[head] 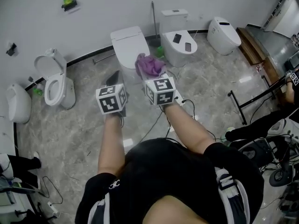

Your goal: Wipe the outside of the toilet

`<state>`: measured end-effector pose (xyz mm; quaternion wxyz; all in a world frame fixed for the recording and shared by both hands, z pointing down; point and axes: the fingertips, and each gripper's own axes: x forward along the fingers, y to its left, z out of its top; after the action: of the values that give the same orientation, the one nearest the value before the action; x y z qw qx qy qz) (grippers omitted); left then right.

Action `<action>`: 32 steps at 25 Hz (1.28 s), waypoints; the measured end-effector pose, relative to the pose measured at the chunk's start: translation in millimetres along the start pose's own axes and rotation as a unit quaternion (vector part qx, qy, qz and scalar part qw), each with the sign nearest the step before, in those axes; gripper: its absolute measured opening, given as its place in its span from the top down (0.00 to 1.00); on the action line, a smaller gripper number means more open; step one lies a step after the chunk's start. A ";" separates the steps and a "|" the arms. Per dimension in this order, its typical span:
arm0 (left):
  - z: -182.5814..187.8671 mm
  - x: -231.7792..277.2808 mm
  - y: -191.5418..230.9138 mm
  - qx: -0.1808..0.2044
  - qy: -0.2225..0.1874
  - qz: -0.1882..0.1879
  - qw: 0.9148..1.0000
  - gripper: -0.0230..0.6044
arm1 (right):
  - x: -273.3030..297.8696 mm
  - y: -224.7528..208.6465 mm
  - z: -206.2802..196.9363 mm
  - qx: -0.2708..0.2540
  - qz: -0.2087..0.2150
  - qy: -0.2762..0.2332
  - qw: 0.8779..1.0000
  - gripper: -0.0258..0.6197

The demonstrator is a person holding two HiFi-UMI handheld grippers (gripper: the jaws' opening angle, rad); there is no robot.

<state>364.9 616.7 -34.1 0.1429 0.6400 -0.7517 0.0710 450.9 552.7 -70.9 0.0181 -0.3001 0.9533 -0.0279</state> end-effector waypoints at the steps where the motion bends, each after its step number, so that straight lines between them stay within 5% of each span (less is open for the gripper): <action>1: 0.9 2.3 3.2 0.001 0.000 -0.001 1.000 0.95 | 3.4 1.1 -2.2 -0.001 -0.001 0.002 1.000 0.75; 19: -16.2 3.8 66.2 0.007 0.014 -0.018 1.000 0.95 | 36.7 32.1 -25.4 0.002 -0.033 0.006 0.999 0.75; 32: 3.6 91.8 89.2 0.018 0.027 -0.001 0.999 0.95 | 120.3 -20.6 -27.4 0.017 -0.014 -0.012 1.000 0.75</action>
<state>263.9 544.4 -2.7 0.1517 0.6409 -0.7456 0.1018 362.7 468.0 -44.4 0.0344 -0.3135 0.9481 -0.0410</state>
